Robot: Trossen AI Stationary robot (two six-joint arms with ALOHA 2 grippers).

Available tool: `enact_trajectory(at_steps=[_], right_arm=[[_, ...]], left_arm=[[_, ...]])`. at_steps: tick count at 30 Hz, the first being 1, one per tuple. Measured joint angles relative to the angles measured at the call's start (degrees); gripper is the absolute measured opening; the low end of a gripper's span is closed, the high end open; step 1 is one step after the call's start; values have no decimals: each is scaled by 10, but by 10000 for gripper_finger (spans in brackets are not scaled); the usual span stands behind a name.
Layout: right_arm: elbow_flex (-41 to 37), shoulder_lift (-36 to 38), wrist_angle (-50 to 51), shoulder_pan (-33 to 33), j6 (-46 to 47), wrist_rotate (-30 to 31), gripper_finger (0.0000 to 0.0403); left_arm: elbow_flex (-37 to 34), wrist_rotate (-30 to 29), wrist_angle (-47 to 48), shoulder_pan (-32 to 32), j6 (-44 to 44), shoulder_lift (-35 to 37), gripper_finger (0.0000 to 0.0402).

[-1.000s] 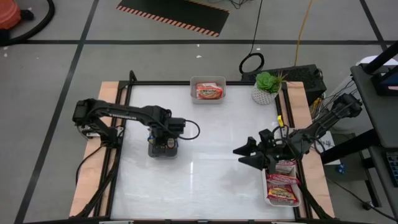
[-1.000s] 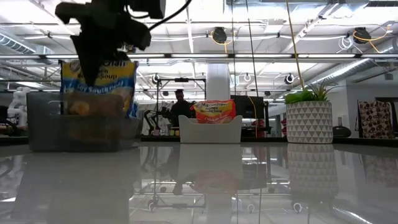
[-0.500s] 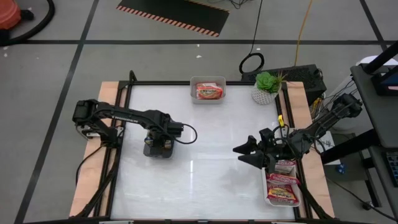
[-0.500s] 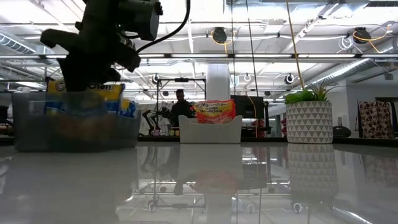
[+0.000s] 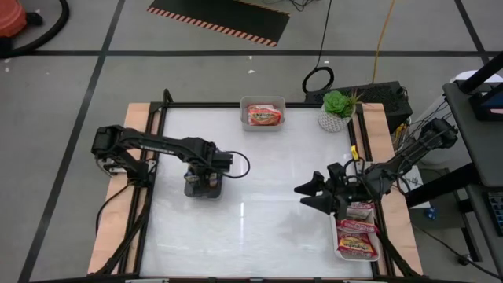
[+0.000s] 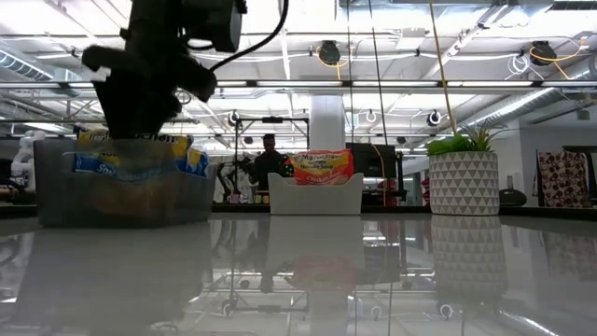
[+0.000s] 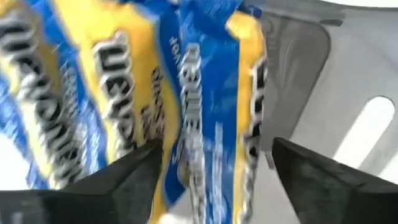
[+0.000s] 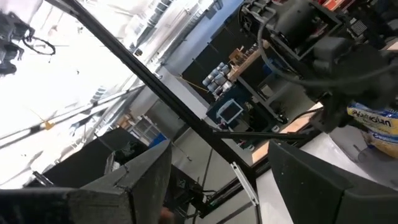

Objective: Sort Maruchan noodles
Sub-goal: Put the blue noodle pack into the black bin, then return to Home Position

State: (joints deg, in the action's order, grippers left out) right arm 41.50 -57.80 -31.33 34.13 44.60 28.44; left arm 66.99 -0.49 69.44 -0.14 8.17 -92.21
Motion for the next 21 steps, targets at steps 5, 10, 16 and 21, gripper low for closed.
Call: enact_trajectory(at_steps=[5, 10, 16, 21], right_arm=[[0, 0, 25, 0, -10, -21, 260], [0, 0, 52, 0, -94, -32, 260], [0, 0, 54, 0, -231, -32, 260], [0, 0, 41, 0, -289, -32, 260]], left_arm=[[71, 2, 98, 0, 43, 0, 359], [188, -32, 184, 0, 96, 1, 368], [340, -71, 194, -7, 160, 1, 361], [443, -71, 178, -8, 159, 1, 354]])
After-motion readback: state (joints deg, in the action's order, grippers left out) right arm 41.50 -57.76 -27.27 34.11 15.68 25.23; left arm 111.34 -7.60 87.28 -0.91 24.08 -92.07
